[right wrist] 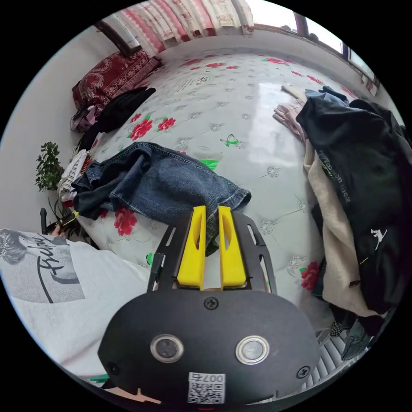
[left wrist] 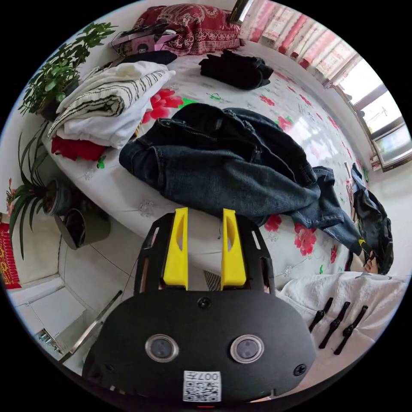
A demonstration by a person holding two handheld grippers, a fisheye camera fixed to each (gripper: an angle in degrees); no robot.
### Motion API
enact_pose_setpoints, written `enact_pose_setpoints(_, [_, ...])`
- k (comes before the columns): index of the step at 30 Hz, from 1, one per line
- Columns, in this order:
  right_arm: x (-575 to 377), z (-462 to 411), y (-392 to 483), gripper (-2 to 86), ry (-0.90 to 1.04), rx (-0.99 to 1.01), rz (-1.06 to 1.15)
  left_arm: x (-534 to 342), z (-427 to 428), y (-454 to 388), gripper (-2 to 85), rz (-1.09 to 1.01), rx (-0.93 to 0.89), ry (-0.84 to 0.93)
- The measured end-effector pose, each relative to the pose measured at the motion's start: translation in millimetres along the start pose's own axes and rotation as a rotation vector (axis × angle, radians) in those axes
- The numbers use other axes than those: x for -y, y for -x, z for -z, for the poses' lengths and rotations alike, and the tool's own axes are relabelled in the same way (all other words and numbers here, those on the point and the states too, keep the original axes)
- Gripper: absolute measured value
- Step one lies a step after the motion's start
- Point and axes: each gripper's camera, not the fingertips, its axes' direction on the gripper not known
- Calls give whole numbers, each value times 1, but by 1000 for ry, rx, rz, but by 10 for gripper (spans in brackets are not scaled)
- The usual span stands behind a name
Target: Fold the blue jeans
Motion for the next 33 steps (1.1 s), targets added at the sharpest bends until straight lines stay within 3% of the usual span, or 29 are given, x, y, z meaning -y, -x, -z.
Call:
enact_pose_setpoints(6, [42, 10, -17, 41, 14, 10, -34, 36, -24, -3, 131, -15, -79, 23])
enact_pose_setpoints(10, [98, 27, -17, 36, -42, 34, 0, 121, -47, -37, 4, -17, -57, 93])
enact_pose_setpoints(12, [144, 42, -17, 29, -90, 33, 17, 166, -47, -71, -4, -71, -82, 95])
enact_pose_setpoints(15, [197, 92, -17, 18, -214, -47, 11, 230, -11, -110, -8, -106, -226, 9])
enact_pose_setpoints(17, [214, 140, -24, 12, -339, -21, -7, 262, 57, -124, -9, -172, -333, -147])
enact_pose_setpoints(19, [219, 186, -34, 7, -454, 4, -4, 272, 106, -129, -9, -265, -347, -206])
enact_pose_setpoints(24, [180, 276, -64, 2, -606, 25, 24, 245, 193, -111, -10, -414, -300, -263])
enact_pose_setpoints(26, [152, 294, -78, 2, -627, 18, 15, 220, 219, -79, -10, -417, -363, -246])
enact_pose_setpoints(30, [80, 298, -128, 1, -506, 96, -62, 176, 232, -35, -10, -401, -320, -111])
enact_pose_setpoints(33, [31, 244, -156, 2, -297, 1, -107, 133, 193, -20, -9, -371, -134, 101])
